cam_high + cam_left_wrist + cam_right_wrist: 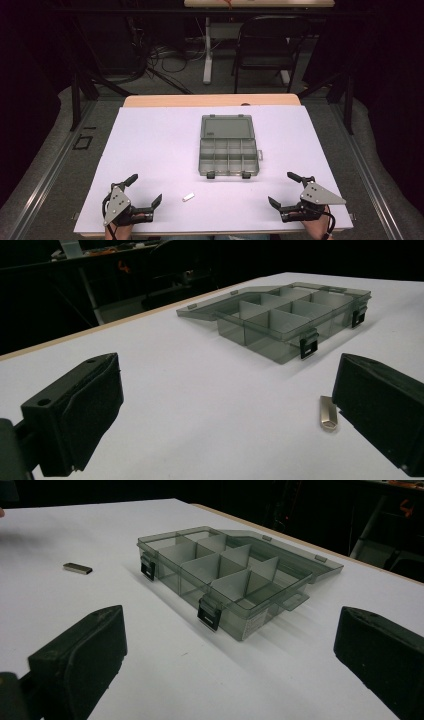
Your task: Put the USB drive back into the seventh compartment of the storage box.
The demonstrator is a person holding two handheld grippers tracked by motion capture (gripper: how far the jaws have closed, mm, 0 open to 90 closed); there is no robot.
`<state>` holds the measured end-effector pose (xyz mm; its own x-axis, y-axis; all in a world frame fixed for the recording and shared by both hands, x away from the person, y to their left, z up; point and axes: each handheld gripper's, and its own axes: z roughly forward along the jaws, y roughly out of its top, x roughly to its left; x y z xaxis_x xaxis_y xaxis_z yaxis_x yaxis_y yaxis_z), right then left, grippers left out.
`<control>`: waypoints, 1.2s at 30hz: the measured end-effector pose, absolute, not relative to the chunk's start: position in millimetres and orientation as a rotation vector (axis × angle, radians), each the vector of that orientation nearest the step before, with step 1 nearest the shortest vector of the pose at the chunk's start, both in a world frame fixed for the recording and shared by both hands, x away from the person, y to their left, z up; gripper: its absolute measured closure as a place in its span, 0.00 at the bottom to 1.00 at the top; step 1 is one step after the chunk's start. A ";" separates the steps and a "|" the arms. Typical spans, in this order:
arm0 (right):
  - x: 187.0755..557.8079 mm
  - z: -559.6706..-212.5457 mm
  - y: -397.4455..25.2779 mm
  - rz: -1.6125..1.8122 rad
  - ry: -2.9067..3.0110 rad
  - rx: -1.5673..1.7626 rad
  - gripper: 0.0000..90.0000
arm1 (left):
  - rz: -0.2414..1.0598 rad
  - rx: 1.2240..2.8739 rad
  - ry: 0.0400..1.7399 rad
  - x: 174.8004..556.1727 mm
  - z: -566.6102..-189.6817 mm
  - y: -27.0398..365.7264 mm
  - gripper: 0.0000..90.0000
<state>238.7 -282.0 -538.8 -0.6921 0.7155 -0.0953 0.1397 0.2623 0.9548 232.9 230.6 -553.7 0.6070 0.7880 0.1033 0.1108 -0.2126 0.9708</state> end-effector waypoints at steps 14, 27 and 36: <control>240.0 -538.8 -282.9 1.441 2.017 0.772 0.00 | 0.747 1.739 0.770 238.1 -549.0 215.7 0.03; 241.5 -539.8 -281.7 1.435 2.033 0.781 0.00 | 0.679 1.820 0.799 249.2 -549.3 203.2 0.00; 242.8 -540.3 -282.2 1.426 2.037 0.781 0.00 | 0.647 1.879 0.825 257.7 -551.1 191.8 0.00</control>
